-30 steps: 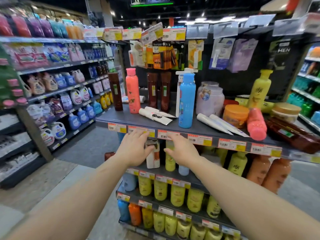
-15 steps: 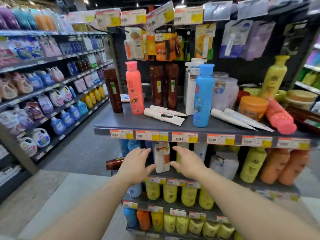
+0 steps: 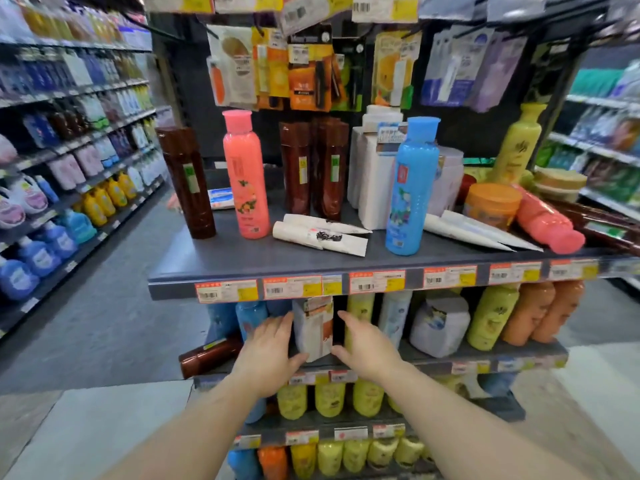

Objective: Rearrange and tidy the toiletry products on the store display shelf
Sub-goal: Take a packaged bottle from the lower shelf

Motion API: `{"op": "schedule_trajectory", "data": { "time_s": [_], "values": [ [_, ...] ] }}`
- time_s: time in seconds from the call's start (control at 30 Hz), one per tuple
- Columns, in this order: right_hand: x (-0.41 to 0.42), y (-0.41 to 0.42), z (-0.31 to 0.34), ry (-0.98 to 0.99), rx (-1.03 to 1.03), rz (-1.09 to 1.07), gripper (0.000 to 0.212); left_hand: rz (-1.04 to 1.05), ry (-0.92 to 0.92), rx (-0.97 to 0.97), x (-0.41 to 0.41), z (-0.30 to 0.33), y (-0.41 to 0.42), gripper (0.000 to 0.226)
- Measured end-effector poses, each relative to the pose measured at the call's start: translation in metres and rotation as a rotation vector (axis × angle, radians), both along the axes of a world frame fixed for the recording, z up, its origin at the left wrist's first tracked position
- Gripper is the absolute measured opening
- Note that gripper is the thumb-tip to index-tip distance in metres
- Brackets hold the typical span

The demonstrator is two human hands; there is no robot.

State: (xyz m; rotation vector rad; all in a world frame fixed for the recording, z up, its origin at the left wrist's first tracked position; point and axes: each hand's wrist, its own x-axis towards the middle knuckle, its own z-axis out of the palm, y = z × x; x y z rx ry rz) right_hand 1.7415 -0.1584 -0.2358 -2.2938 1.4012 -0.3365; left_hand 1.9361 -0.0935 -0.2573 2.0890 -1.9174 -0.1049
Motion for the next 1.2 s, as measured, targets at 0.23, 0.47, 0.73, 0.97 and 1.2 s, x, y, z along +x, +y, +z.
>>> {"op": "schedule_trajectory", "data": {
  "time_s": [0.23,0.47,0.73,0.97,1.2],
  "values": [
    [0.016,-0.031,-0.036,0.022,0.047,-0.012,0.066,0.027,0.056,0.057,0.003,-0.039,-0.029,0.081],
    [0.032,-0.063,-0.067,-0.061,0.202,-0.027,0.079,0.092,0.230,0.116,0.005,-0.066,-0.063,0.090],
    [0.037,-0.070,-0.086,-0.193,0.256,0.038,0.080,0.091,0.588,0.085,0.000,-0.077,-0.086,0.099],
    [0.039,-0.069,-0.090,-0.238,0.244,0.038,0.071,0.087,0.682,-0.029,0.001,-0.082,-0.087,0.090],
    [0.029,-0.041,-0.076,-0.236,0.228,0.077,0.079,0.081,0.890,-0.095,-0.001,-0.087,-0.060,0.081]
  ]
}}
